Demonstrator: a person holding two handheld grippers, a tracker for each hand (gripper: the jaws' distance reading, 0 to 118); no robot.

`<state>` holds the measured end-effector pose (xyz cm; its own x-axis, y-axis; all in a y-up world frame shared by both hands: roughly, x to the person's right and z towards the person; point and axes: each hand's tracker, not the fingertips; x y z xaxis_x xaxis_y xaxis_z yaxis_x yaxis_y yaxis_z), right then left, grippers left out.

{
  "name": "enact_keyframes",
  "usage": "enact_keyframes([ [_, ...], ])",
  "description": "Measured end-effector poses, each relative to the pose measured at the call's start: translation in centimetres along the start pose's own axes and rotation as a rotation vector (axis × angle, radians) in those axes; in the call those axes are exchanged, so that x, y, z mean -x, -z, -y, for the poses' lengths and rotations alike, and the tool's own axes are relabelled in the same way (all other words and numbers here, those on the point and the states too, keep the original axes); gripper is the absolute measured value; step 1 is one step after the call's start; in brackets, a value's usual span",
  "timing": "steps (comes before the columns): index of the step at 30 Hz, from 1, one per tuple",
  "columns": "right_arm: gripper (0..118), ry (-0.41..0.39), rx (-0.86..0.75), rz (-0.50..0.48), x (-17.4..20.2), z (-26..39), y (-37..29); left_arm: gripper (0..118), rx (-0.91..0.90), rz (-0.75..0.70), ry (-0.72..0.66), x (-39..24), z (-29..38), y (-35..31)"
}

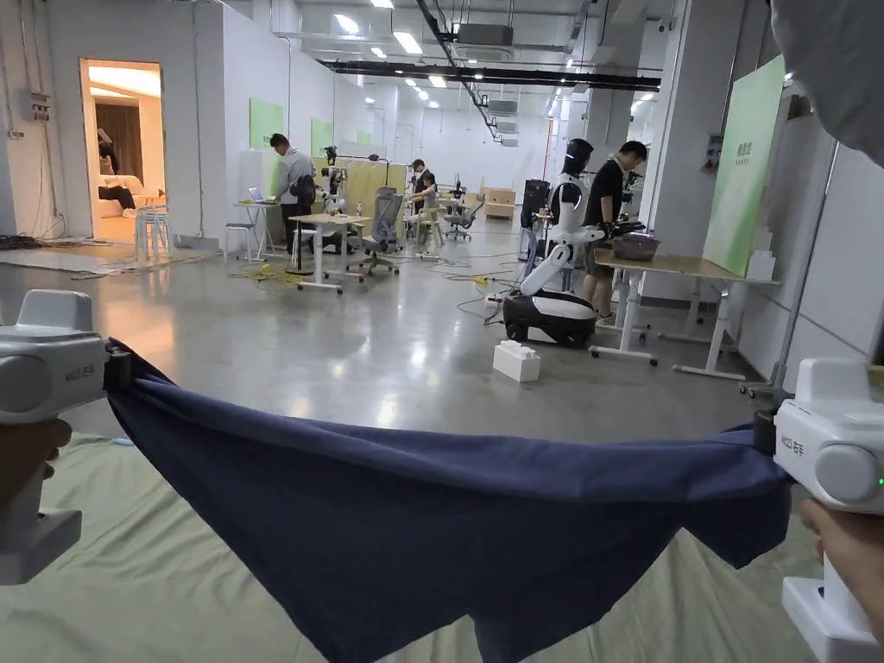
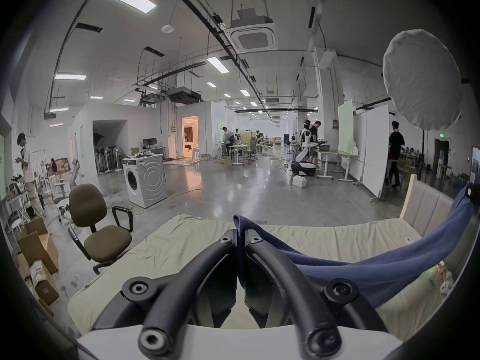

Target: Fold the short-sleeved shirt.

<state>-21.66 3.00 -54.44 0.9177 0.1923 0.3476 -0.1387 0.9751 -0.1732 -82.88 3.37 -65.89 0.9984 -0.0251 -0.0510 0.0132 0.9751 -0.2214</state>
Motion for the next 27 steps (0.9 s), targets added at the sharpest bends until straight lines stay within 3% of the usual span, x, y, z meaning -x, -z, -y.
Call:
enact_keyframes([
  [1, 7, -0.008, 0.008, -0.004, 0.1, 0.6, -0.2, 4, -0.011, 0.004, 0.047, 0.0, 1.1, -0.3],
  [11, 7, -0.056, 0.101, -0.021, 0.1, 12.5, -5.4, 4, 0.153, 0.055, 0.036, 0.7, 15.6, -4.0],
  [13, 7, -0.001, 0.199, -0.036, 0.0, 16.2, -7.0, 4, 0.207, 0.065, 0.047, 1.0, 18.8, -5.1],
  [19, 7, -0.078, 0.288, -0.028, -0.3, 25.0, -12.3, 4, 0.399, 0.11, 0.019, 2.0, 26.8, -8.8],
  [20, 7, -0.043, 0.357, -0.034, -0.5, 26.6, -13.1, 4, 0.42, 0.121, 0.029, 2.1, 27.9, -9.4],
  [27, 7, -0.05, 0.478, -0.03, -0.6, 33.1, -15.9, 4, 0.594, 0.098, 0.044, 3.4, 33.5, -11.3],
])
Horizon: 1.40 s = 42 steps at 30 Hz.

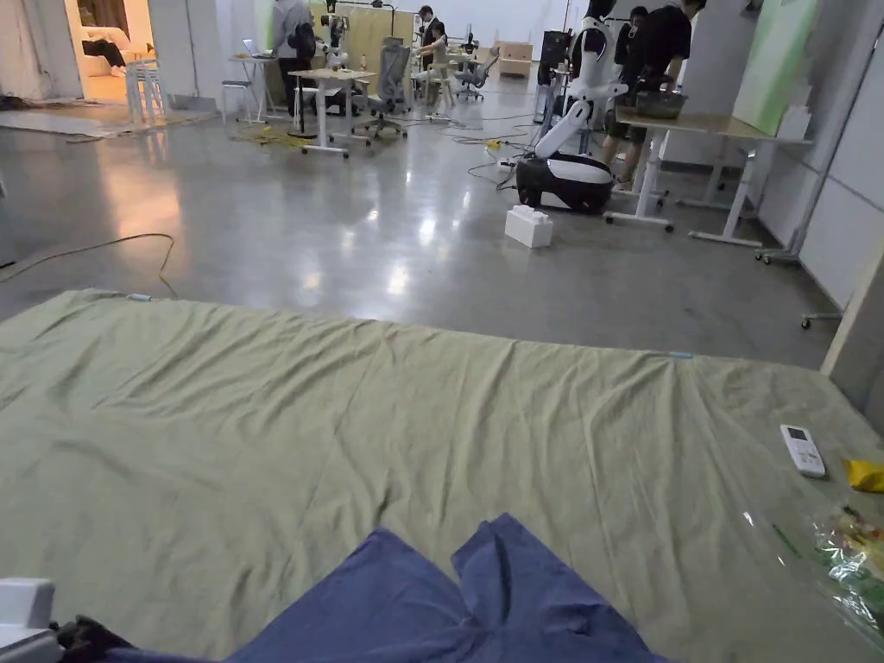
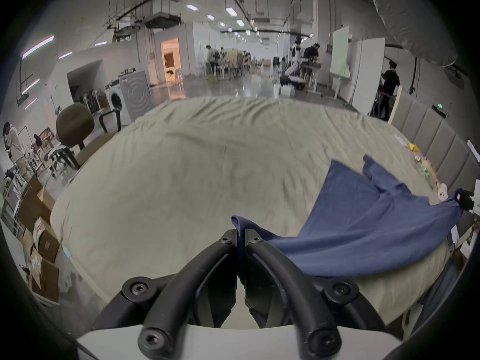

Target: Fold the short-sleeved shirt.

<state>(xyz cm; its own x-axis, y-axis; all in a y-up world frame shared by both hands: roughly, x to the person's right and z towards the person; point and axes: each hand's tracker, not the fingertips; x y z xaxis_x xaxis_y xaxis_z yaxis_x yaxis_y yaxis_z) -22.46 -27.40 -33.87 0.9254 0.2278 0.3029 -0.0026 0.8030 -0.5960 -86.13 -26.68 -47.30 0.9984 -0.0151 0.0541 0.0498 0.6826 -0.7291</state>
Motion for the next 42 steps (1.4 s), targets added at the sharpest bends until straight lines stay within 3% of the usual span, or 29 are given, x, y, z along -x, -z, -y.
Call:
enact_keyframes([
  [9, 8, -0.01, 0.094, -0.011, 1.4, 3.9, 0.7, 5, 0.121, 0.001, 0.051, 0.5, 3.3, 1.3],
  [11, 10, -0.016, 0.101, -0.009, 1.7, 4.4, 0.5, 10, 0.136, -0.01, 0.064, 0.7, 4.0, 2.1],
  [12, 16, -0.018, 0.102, -0.007, 1.8, 4.4, 0.3, 17, 0.149, -0.013, 0.078, 0.8, 4.0, 2.1],
  [16, 85, -0.003, 0.053, 0.005, 2.2, 3.7, -0.8, 60, 0.121, -0.079, 0.106, 0.3, 3.8, 1.3],
  [17, 90, 0.006, 0.024, 0.004, 2.2, 3.4, -1.1, 60, 0.102, -0.093, 0.1, 0.3, 3.5, 1.1],
  [25, 91, 0.054, -0.212, -0.075, 6.0, -2.1, -4.8, 60, -0.183, -0.057, 0.074, -4.0, -0.6, -2.1],
  [27, 84, 0.055, -0.287, -0.098, 7.4, -3.6, -5.9, 60, -0.272, -0.021, 0.08, -5.8, -1.6, -3.1],
  [30, 46, 0.05, -0.382, -0.099, 9.5, -5.6, -7.1, 59, -0.411, 0.011, 0.095, -8.9, -3.0, -5.2],
  [32, 23, 0.023, -0.464, -0.095, 10.7, -6.8, -8.0, 46, -0.501, 0.03, 0.118, -10.9, -3.6, -6.5],
  [34, 16, 0.041, -0.482, -0.105, 11.8, -7.6, -8.3, 19, -0.573, 0.033, 0.141, -12.8, -4.0, -7.4],
  [37, 4, 0.042, -0.504, -0.119, 12.8, -8.7, -8.9, 10, -0.628, 0.135, 0.08, -14.1, -4.3, -8.8],
  [42, 0, 0.044, -0.554, -0.103, 14.4, -9.6, -9.8, 3, -0.679, 0.067, 0.093, -16.0, -4.4, -9.1],
])
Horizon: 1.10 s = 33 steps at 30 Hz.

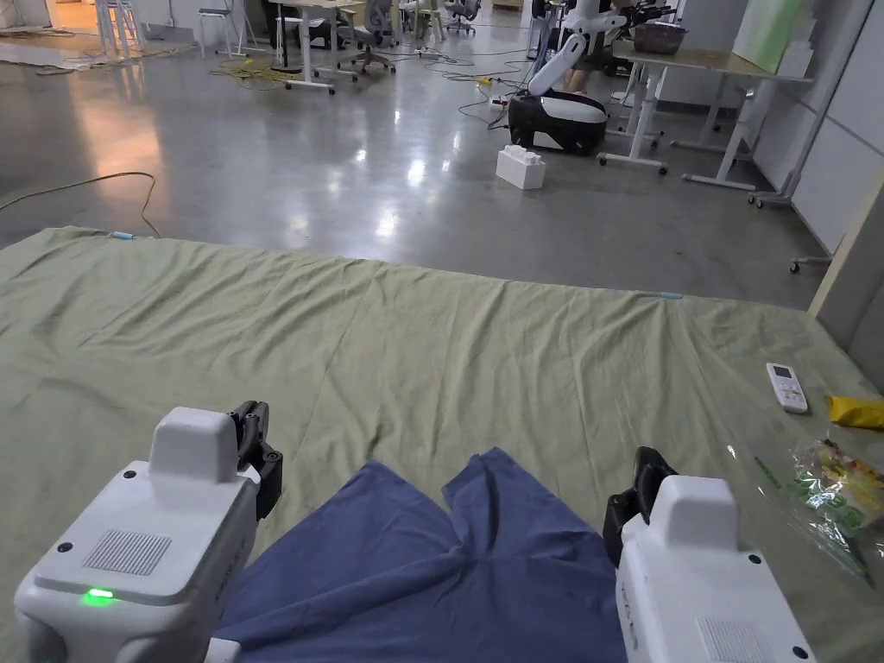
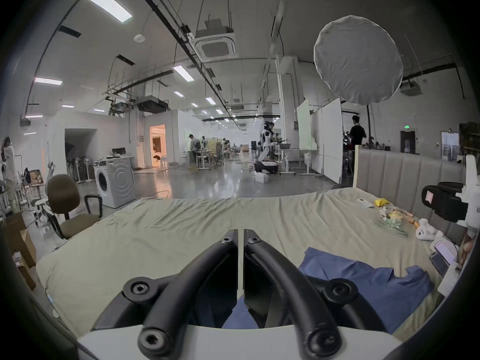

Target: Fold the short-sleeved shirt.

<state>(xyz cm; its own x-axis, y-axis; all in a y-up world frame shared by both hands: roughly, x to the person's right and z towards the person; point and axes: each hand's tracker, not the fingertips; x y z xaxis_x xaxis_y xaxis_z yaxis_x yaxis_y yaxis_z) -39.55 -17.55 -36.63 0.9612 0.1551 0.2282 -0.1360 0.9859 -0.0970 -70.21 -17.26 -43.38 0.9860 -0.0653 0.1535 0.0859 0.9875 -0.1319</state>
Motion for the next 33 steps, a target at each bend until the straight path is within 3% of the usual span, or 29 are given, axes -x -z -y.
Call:
enact_keyframes([
  [3, 0, -0.017, -0.015, -0.006, 0.3, 0.1, -0.1, 3, 0.026, 0.032, -0.078, 0.7, 0.2, 0.0],
  [8, 0, -0.007, 0.012, -0.018, 0.1, 0.6, 0.5, 3, 0.143, -0.02, -0.064, 3.4, 2.0, 0.4],
  [19, 0, 0.011, 0.149, -0.045, -0.1, 3.8, 2.6, 4, 0.649, -0.091, -0.241, 15.1, 10.6, 2.2],
  [21, 0, 0.006, 0.166, -0.05, 0.1, 4.4, 2.8, 13, 0.707, -0.128, -0.248, 16.5, 12.0, 2.3],
  [24, 0, -0.009, 0.197, -0.054, 0.5, 5.2, 3.1, 59, 0.77, -0.146, -0.233, 17.6, 13.7, 2.4],
  [25, 0, -0.012, 0.203, -0.056, 0.6, 5.5, 3.1, 68, 0.781, -0.138, -0.235, 17.7, 14.2, 2.6],
  [33, 0, -0.048, 0.264, -0.073, 1.2, 7.1, 3.5, 66, 0.958, -0.154, -0.241, 17.7, 19.4, 4.8],
])
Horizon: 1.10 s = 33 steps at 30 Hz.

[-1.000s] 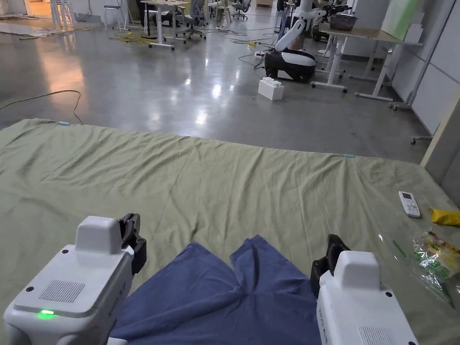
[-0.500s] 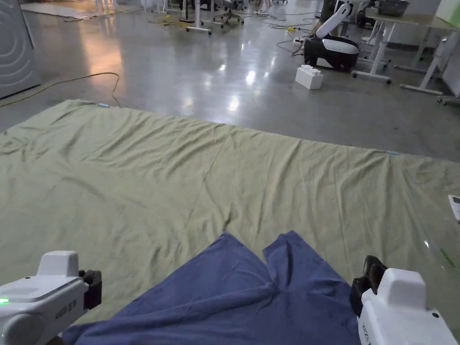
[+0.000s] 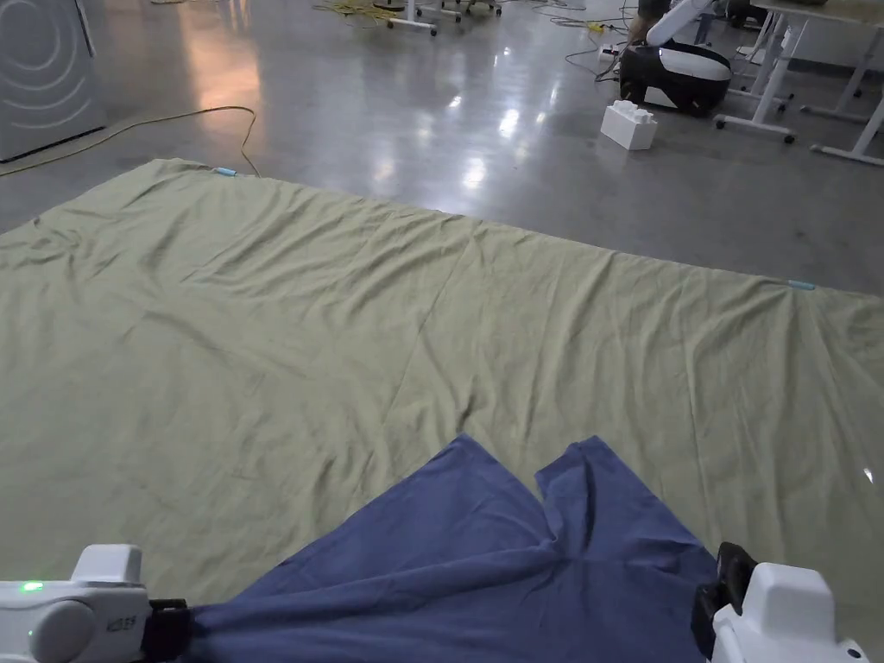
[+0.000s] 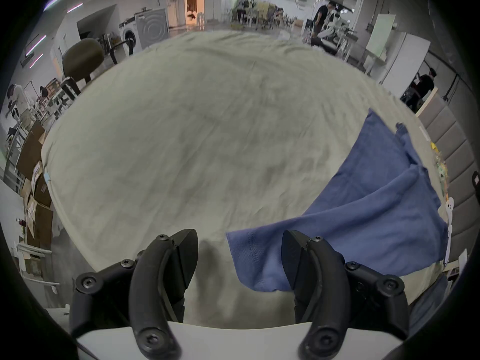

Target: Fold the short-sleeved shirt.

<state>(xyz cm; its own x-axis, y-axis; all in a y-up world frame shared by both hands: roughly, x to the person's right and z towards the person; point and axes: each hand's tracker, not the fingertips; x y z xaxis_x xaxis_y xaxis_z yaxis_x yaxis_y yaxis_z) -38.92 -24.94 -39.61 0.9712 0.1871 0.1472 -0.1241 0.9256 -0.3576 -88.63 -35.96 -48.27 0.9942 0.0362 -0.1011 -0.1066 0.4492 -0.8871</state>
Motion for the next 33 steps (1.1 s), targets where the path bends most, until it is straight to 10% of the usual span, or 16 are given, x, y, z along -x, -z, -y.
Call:
enact_keyframes([
  [4, 0, -0.007, 0.025, 0.002, -0.1, 0.6, 0.5, 59, -0.016, -0.002, -0.003, -0.4, 0.3, 0.6],
  [8, 0, 0.002, 0.052, -0.002, -0.4, 1.1, 1.4, 9, -0.043, 0.012, 0.061, -2.0, 0.2, 0.0],
  [14, 2, 0.025, 0.118, -0.009, -2.4, 1.6, 5.8, 6, -0.047, 0.01, 0.084, -2.8, 0.8, -0.1],
  [19, 67, -0.058, 0.34, -0.045, -5.0, 2.8, 13.8, 6, -0.082, 0.005, 0.071, -2.4, 1.0, -0.9],
  [23, 86, -0.197, 0.405, -0.075, -5.4, 3.3, 18.5, 6, -0.123, -0.011, 0.091, -2.7, 1.2, -1.6],
  [31, 79, -0.287, 0.661, -0.164, -4.4, 5.3, 25.2, 6, -0.131, -0.047, 0.112, -3.4, 0.4, -2.2],
  [33, 66, -0.167, 0.623, -0.191, -5.0, 5.4, 24.9, 6, -0.131, -0.051, 0.111, -3.5, 0.4, -2.2],
])
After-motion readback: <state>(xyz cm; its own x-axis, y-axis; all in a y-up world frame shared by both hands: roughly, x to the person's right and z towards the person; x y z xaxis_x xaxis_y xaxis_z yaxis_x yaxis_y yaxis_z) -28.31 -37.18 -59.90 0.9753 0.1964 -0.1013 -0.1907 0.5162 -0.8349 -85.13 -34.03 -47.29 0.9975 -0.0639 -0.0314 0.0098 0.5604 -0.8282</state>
